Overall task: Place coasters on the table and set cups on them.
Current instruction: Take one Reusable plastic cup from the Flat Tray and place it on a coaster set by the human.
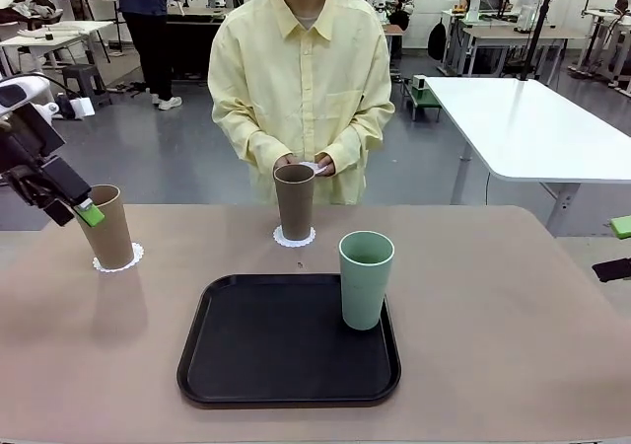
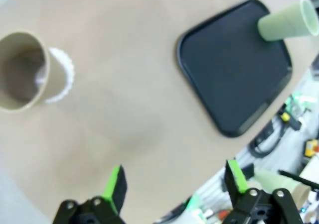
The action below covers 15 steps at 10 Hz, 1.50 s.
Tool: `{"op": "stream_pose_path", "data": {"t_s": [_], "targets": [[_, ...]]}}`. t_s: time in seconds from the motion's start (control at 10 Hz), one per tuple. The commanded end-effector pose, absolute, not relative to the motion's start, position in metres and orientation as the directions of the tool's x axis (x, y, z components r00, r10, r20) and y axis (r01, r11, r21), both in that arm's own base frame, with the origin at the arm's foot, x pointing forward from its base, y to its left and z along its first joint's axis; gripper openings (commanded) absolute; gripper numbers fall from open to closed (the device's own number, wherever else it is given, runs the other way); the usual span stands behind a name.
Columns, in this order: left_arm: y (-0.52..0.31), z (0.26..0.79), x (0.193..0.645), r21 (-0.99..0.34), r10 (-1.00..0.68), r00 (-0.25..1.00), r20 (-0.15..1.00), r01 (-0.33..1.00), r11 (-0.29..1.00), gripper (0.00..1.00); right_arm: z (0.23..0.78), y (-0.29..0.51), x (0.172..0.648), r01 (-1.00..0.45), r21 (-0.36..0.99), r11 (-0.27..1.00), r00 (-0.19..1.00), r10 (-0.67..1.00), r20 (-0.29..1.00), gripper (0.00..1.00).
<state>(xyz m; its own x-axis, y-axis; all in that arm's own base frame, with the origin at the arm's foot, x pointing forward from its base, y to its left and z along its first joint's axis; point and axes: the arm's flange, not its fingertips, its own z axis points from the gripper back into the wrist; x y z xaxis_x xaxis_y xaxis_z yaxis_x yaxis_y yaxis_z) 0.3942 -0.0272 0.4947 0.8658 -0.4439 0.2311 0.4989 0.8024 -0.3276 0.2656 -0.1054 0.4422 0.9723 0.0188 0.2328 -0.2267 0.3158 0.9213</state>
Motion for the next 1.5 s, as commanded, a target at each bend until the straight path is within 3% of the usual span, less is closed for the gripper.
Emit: {"op": "stream_pose_path", "data": {"t_s": [0.0,0.3,0.5,0.8,1.0,1.4], "targets": [[-0.028,0.497,0.395,-0.329,-0.445,0.866,0.228,0.499,0.802,1.0,0.443,-0.106,0.266,-0.242,0.923,0.299,0.968,0.019,0.248,1.0],[0.048,0.466,0.402,-0.707,-0.352,0.831,0.431,0.553,0.44,1.0,0.443,-0.106,0.266,-0.242,0.923,0.299,0.968,0.019,0.248,1.0],[0.098,0.446,0.393,-0.797,-0.265,0.839,0.475,0.538,0.275,1.0,0.443,-0.106,0.266,-0.242,0.923,0.299,0.968,0.019,0.248,1.0],[0.157,0.424,0.39,-0.863,-0.133,0.889,0.439,0.458,0.212,1.0,0.443,-0.106,0.266,-0.242,0.923,0.299,0.968,0.019,0.248,1.0],[0.181,0.411,0.388,-0.891,-0.071,0.92,0.386,0.391,0.228,1.0,0.443,-0.106,0.266,-0.242,0.923,0.299,0.968,0.019,0.248,1.0],[0.19,0.413,0.381,-0.889,-0.007,0.922,0.388,0.376,0.26,1.0,0.443,-0.106,0.266,-0.242,0.923,0.299,0.968,0.019,0.248,1.0]]}}
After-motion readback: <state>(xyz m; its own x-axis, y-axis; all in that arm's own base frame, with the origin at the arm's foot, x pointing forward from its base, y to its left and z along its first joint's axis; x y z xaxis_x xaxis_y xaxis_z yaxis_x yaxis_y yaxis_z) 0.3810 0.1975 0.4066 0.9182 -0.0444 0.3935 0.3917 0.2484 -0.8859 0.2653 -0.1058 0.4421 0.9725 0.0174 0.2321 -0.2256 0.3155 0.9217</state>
